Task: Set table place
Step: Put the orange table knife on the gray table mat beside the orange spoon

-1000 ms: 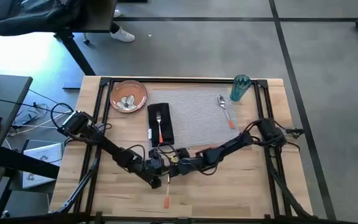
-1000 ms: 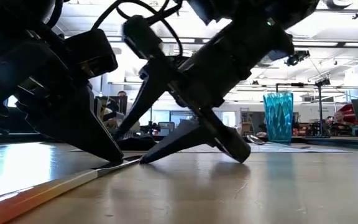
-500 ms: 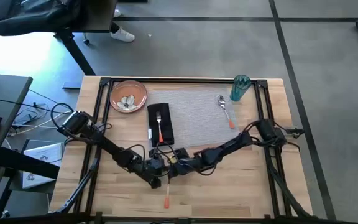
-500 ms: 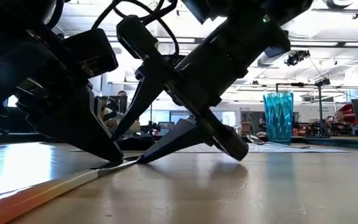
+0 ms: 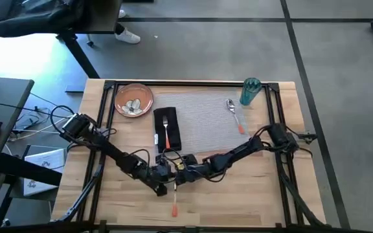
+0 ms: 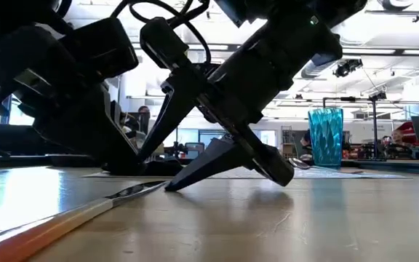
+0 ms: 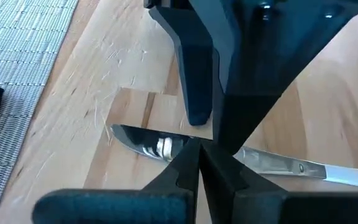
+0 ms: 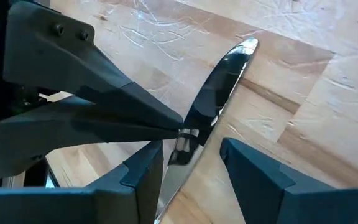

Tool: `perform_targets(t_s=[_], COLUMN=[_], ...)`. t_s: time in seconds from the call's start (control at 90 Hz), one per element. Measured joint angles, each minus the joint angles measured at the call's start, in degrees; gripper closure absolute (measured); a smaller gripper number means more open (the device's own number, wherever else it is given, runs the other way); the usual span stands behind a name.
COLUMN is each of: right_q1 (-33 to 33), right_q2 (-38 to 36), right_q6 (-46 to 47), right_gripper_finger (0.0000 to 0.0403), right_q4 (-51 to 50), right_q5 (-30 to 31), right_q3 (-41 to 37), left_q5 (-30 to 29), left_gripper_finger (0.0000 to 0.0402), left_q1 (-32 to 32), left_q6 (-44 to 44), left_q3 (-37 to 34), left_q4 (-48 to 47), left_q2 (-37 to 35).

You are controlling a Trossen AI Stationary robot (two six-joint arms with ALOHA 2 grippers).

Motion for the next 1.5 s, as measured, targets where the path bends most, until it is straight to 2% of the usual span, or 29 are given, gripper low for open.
perform_targets(t_s=[0.211, 0.5, 0.822, 1.122, 1.289, 1.5], right_q1=[0.0, 0.9, 1.1, 1.8, 2.6, 3.1], right_q2=[0.1, 0.4, 3.4, 3.5, 3.9, 4.7], right_q6=[1.1, 4.0, 6.0, 5.5, 5.1, 5.7], right_gripper_finger=[0.0247, 0.0247, 0.0246, 0.0248, 0.0269, 0.0305], right_q4=[0.5, 0.3, 5.1, 6.9, 5.7, 5.9], right_q5=[0.8, 2.9, 3.2, 6.7, 9.4, 9.7], right_q3=[0.0, 0.0, 0.2, 0.2, 0.2, 0.3], left_q5=[1.0, 2.2, 2.2, 2.4, 2.4, 2.4], left_gripper_finger=[0.0402, 0.0402, 0.0402, 0.0402, 0.0402, 0.0402], left_q1=[0.4, 1.1, 1.1, 1.1, 1.1, 1.1], left_q6=[-0.4, -0.6, -1.0, -0.7, -0.4, -0.4], left_q3=[0.3, 0.3, 0.2, 0.0, 0.1, 0.0], left_q4=[0.8, 0.3, -0.2, -0.5, -0.4, -0.4], left_q2=[3.1, 3.2, 3.2, 3.2, 3.3, 3.3])
